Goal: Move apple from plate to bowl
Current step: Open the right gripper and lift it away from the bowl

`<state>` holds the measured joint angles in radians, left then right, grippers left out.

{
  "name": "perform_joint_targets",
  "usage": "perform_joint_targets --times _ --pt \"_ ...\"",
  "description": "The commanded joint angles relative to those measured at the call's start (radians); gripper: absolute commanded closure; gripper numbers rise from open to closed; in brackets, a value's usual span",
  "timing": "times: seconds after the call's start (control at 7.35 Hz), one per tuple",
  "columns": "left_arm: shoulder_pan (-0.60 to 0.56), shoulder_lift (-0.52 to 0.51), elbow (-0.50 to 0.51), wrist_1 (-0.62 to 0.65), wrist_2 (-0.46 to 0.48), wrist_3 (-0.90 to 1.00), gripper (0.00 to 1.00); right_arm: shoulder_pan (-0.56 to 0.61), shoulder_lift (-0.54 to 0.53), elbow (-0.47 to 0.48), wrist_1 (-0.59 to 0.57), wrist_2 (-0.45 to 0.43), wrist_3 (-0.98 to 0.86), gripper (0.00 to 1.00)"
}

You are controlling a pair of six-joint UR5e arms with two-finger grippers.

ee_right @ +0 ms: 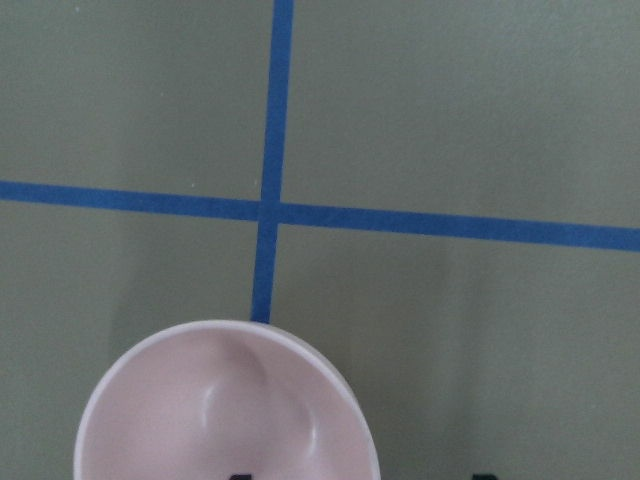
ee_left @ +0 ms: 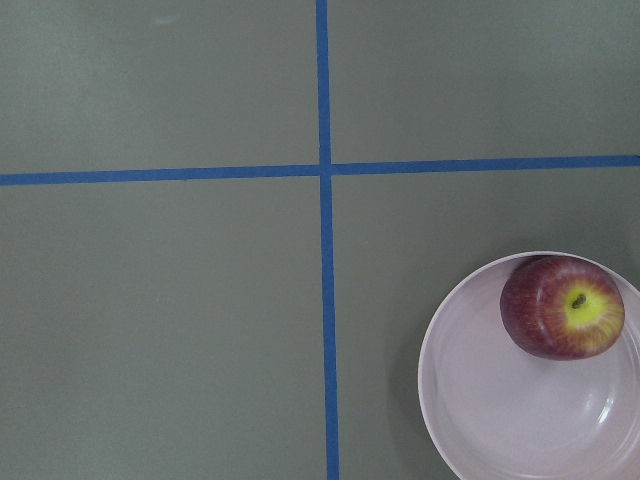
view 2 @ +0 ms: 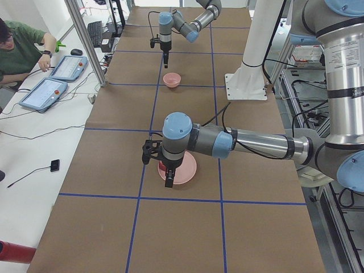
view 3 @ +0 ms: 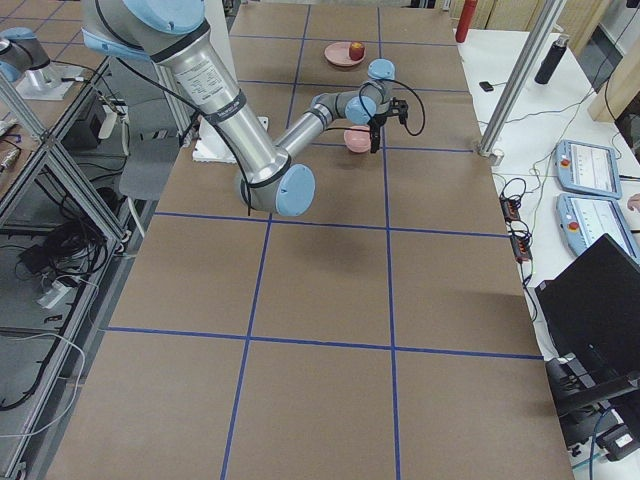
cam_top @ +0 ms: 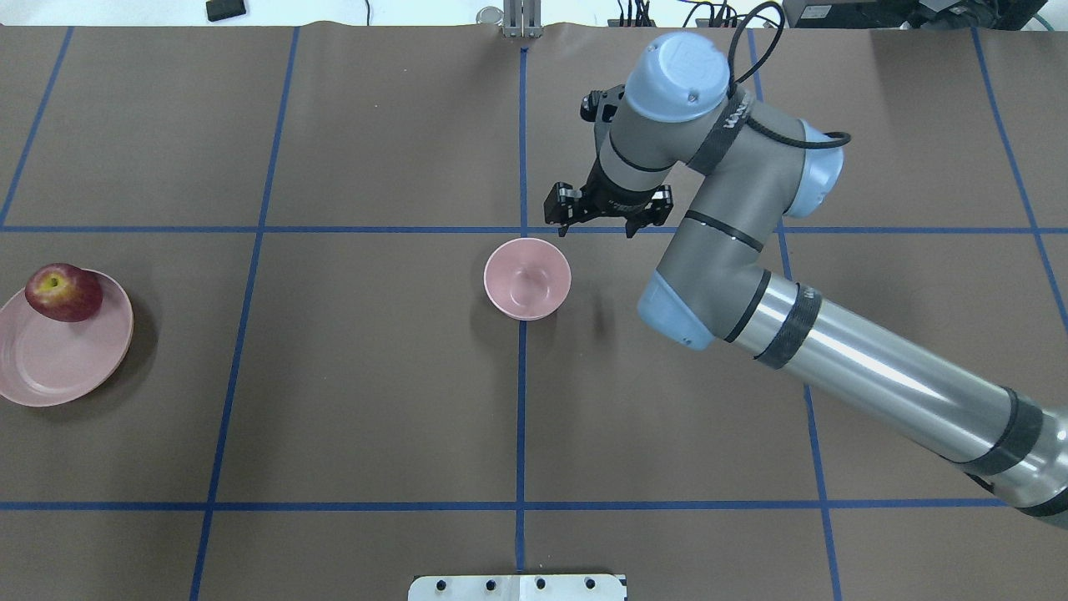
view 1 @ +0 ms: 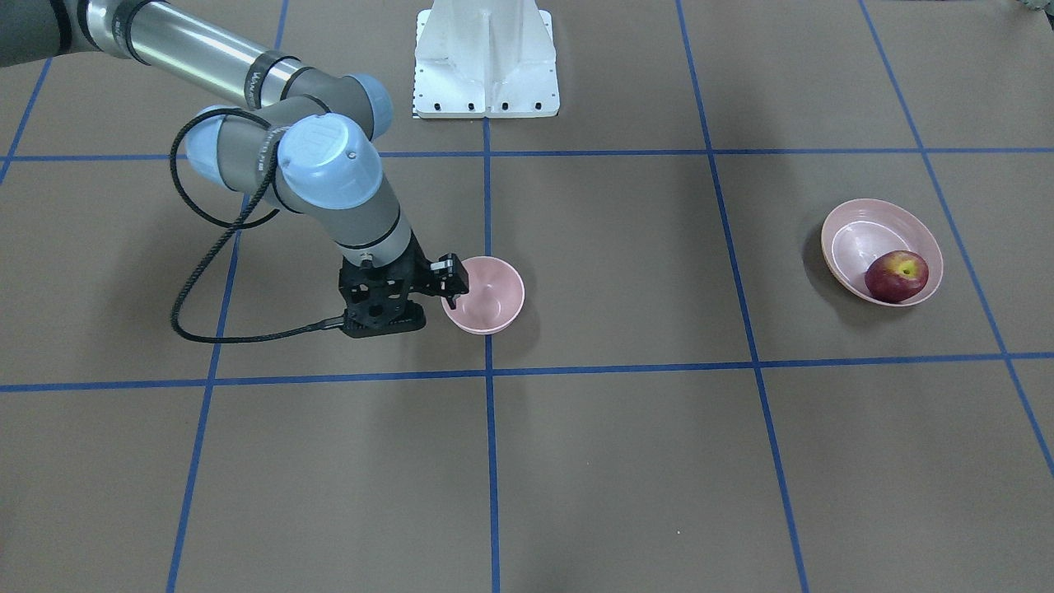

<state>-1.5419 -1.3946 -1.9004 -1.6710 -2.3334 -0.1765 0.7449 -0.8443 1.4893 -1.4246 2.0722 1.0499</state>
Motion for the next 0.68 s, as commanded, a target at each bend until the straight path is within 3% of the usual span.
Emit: perform_joint_targets --times 0.0,0.14,0.27,0.41,0.54 --pt "0.006 -0.064 -0.04 0.0 -0.006 -0.143 0.02 0.117 -0.062 0.089 -0.084 0.009 -0.039 0.0" --pt "0.031 -0.111 -0.052 0.0 -0.018 -0.249 0.02 0.169 -0.077 0.129 -0.152 0.018 -0.103 0.0" --pt "0.133 -0.13 -0.09 -0.001 -0.018 -0.37 0.02 0.215 -0.111 0.196 -0.243 0.044 -0.226 0.0" --pt "0.245 -0.13 -0.109 -0.012 0.002 -0.476 0.02 0.272 -0.116 0.231 -0.331 0.077 -0.314 0.0" --pt "0.32 -0.13 -0.103 -0.045 0.058 -0.506 0.02 0.307 -0.137 0.249 -0.347 0.104 -0.353 0.0"
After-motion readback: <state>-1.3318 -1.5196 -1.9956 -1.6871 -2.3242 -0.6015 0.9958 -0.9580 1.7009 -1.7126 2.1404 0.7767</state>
